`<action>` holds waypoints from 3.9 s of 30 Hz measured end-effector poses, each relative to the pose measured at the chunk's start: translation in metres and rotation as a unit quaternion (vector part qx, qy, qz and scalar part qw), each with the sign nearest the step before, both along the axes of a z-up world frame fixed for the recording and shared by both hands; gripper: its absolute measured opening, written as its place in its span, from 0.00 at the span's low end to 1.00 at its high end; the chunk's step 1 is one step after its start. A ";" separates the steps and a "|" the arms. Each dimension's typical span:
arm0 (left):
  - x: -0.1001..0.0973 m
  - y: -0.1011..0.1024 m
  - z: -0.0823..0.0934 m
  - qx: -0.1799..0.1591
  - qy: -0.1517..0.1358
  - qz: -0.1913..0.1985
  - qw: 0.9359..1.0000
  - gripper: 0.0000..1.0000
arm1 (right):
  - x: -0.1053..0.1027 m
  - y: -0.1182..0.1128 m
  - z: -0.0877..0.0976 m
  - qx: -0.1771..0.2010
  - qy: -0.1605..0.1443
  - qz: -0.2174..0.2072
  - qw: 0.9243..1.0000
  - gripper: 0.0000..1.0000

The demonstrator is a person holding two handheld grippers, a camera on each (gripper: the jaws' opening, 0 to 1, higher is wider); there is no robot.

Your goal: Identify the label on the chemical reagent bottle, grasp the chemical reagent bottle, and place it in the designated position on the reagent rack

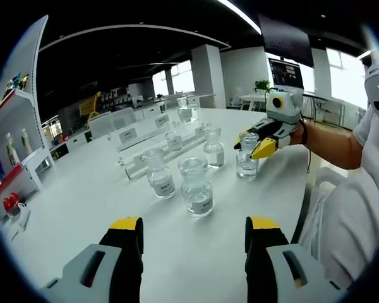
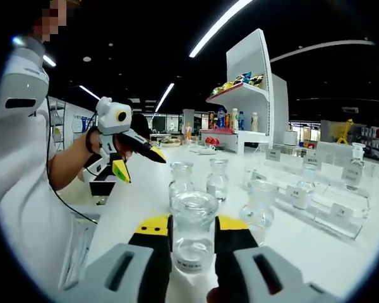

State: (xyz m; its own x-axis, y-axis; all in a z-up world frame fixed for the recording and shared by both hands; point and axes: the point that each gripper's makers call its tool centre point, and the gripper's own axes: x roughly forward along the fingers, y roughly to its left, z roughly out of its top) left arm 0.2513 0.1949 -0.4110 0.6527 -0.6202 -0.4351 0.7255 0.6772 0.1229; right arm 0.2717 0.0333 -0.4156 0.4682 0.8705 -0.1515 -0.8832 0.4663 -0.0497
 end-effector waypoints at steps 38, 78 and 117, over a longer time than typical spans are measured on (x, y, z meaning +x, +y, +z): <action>0.001 0.001 -0.002 -0.005 0.004 0.005 1.000 0.65 | -0.007 -0.003 0.043 0.041 0.011 -0.046 0.998 0.18; 0.000 0.000 0.000 -0.002 0.004 -0.001 1.000 0.65 | 0.042 -0.006 0.135 0.054 -0.009 -0.105 0.993 0.18; 0.003 -0.004 -0.001 -0.009 0.006 -0.006 1.000 0.65 | 0.173 -0.051 0.157 0.057 -0.018 -0.238 0.970 0.18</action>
